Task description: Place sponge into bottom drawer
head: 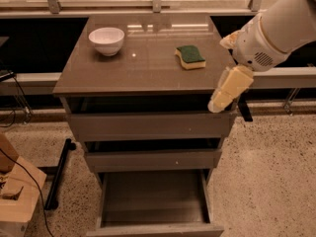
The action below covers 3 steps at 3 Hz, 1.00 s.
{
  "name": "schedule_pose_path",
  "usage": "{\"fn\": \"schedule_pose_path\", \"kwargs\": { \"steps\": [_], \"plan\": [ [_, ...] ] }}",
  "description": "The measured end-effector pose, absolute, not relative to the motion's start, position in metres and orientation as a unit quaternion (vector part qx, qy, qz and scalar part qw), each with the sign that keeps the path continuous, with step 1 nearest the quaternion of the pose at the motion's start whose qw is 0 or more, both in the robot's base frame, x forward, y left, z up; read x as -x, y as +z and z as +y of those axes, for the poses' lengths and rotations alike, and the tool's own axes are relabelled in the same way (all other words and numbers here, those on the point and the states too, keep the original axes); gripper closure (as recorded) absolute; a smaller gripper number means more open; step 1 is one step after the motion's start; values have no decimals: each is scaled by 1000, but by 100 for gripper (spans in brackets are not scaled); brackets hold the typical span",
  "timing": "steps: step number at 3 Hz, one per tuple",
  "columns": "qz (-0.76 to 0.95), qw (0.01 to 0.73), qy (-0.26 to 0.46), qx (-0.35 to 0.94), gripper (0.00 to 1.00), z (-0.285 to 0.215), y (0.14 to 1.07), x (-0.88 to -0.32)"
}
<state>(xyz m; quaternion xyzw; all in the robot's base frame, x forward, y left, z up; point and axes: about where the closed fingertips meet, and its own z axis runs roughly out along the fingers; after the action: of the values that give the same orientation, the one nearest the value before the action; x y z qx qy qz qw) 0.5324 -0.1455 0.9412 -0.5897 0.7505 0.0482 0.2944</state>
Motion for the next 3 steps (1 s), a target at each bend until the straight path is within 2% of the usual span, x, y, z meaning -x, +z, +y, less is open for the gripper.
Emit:
{"fn": "schedule_pose_path", "kwargs": {
  "steps": [2, 3],
  "plan": [
    [751, 369, 112, 537, 0, -71, 920, -600],
    [736, 393, 146, 532, 0, -51, 911, -640]
  ]
}}
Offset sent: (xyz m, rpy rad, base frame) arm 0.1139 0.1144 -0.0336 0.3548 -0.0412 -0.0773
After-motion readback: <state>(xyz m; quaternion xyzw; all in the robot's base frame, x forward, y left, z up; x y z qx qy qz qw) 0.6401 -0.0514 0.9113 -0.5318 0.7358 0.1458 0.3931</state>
